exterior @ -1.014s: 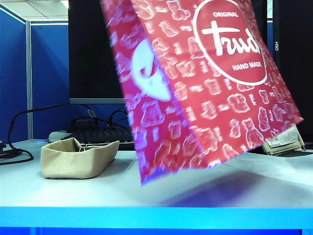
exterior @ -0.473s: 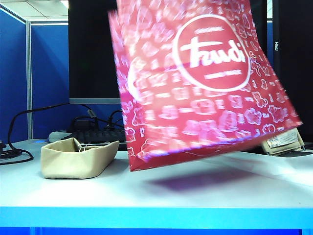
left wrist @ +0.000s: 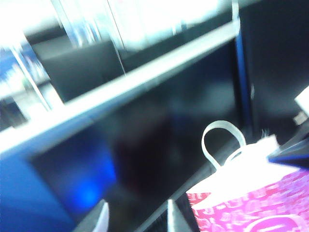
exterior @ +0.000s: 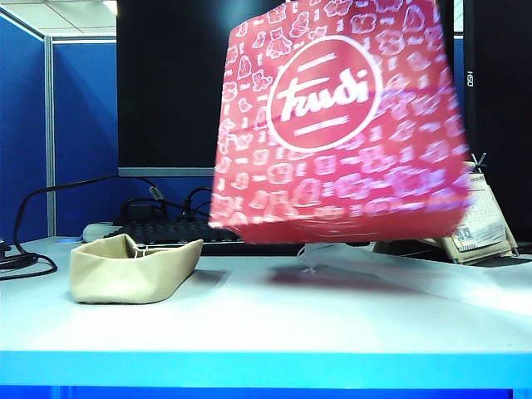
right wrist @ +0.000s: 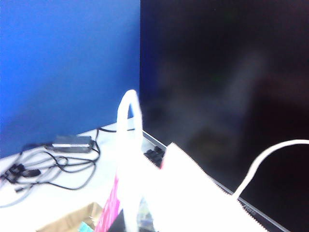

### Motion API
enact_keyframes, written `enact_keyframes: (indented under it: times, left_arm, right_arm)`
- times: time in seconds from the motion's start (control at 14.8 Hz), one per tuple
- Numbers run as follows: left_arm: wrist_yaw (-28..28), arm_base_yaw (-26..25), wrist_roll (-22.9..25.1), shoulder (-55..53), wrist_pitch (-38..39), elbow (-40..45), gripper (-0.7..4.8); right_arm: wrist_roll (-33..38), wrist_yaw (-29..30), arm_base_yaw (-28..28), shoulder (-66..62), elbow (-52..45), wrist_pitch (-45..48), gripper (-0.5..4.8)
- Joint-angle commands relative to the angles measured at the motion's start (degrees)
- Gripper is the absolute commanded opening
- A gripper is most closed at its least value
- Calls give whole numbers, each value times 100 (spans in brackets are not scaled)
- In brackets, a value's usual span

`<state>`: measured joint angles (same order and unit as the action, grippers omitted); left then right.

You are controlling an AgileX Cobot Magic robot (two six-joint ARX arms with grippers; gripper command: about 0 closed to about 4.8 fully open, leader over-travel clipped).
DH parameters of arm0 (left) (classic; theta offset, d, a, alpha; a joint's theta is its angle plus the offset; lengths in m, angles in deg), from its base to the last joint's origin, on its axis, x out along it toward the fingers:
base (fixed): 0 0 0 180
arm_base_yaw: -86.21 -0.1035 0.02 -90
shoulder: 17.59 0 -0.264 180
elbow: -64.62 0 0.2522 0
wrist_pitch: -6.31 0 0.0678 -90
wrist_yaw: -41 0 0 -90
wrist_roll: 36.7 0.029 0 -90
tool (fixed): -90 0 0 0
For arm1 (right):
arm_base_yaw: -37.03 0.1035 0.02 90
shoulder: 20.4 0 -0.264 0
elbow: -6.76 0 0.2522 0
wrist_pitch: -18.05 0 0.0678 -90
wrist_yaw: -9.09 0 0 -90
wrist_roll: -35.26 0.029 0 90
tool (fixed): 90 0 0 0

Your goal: Open the paper bag and put two oranges into the paper bag.

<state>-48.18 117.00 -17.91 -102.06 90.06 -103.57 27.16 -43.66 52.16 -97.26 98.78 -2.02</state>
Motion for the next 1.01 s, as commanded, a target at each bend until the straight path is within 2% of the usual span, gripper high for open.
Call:
enact_keyframes:
  times: [0.07,0.2,0.34,0.47,0.54,0.68,0.74,0.81,0.88,0.95,1.01]
  left_arm:
    - [-424,2,11,721,737,-15,171]
    - [-1327,2,-166,1602,1174,179,113]
    - [-2367,2,-339,2575,1196,544,113]
    - [-2363,0,-448,3423,1200,994,113]
    - [-2363,-70,-507,4041,1204,1493,113]
    - [-2413,-273,-807,4920,1204,2437,116]
    - [-2409,-278,-1023,5281,1200,2922,123]
    - [-2409,-275,-1193,5458,1200,3239,126]
    - [-2428,-264,-1397,5790,1200,4037,215]
    - [-2559,-264,-1438,5877,1200,4317,266]
    - [-2684,-269,-1443,5901,1200,4562,284]
  right_arm:
    - [-201,195,9,-79,-7,144,-6]
    - [-393,284,92,-79,-363,280,-6]
    - [-393,262,136,-98,-859,577,-6]
    - [-391,181,153,-127,-1320,1152,-6]
    - [-393,-13,153,-190,-1530,1427,-6]
    - [-391,-15,151,-295,-1620,1491,-4]
    - [-387,28,153,-299,-1622,1515,41]
    - [-350,33,153,-295,-1622,1556,117]
    - [-129,17,151,-280,-1587,1585,273]
    - [-74,20,151,-267,-1587,1602,284]
    - [-66,42,151,-223,-1587,1578,294]
